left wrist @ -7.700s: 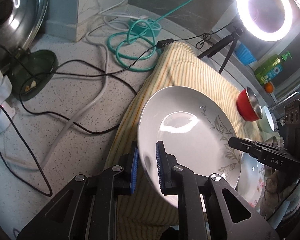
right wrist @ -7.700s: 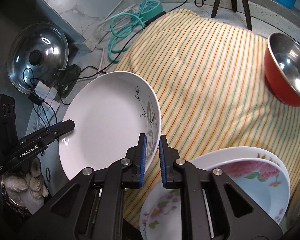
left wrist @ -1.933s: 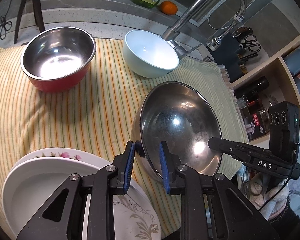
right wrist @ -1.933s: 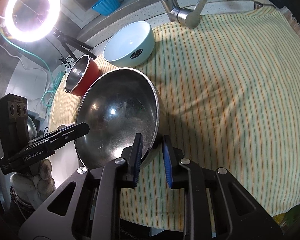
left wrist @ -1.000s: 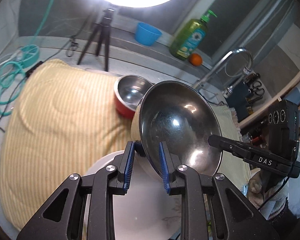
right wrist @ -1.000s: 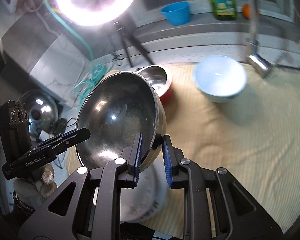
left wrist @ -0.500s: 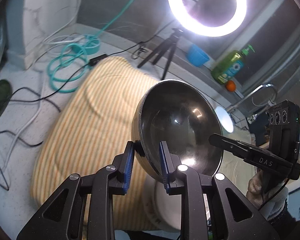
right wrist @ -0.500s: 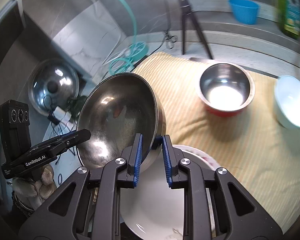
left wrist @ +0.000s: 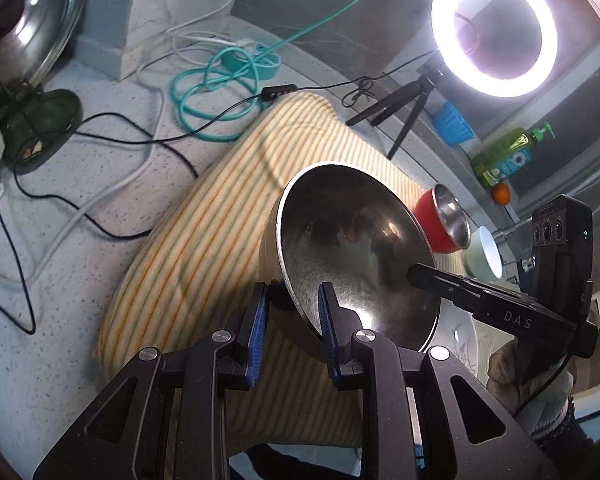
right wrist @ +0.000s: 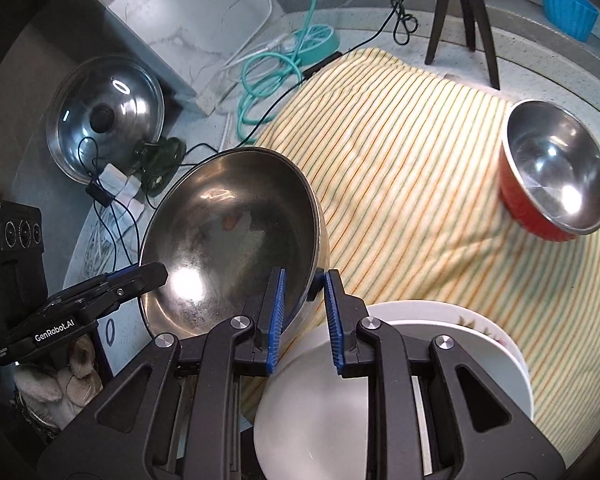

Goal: Organize plates and bowls
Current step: 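Carry the large steel bowl beside the plate stack and release it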

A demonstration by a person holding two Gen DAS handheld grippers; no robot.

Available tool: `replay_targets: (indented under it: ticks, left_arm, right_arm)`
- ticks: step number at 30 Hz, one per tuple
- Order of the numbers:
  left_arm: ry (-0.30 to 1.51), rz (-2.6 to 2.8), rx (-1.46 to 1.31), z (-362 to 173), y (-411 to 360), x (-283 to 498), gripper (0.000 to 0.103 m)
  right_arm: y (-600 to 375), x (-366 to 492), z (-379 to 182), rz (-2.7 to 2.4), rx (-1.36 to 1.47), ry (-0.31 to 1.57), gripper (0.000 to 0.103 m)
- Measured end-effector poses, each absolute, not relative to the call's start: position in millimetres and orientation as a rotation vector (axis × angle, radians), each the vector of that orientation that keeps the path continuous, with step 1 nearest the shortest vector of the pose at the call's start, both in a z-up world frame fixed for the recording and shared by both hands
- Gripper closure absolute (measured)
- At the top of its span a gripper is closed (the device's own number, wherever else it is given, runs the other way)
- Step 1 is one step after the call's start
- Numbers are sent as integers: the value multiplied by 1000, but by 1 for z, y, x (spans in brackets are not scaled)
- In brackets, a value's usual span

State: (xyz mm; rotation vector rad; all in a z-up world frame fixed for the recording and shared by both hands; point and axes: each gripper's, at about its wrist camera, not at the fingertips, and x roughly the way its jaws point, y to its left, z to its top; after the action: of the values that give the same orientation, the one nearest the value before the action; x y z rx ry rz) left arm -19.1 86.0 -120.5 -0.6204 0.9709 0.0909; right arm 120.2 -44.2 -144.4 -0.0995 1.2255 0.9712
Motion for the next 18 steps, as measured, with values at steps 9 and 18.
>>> replay_targets:
  ticks: [9, 18]
  left_arm:
    - [1003, 101, -633, -137, 91, -21, 81]
    - [1009, 109, -623, -137, 93, -21, 78]
  right_arm:
    - [-35, 121, -157, 967, -138, 1255, 82]
    - [-36, 121, -154, 976, -134, 1234, 69]
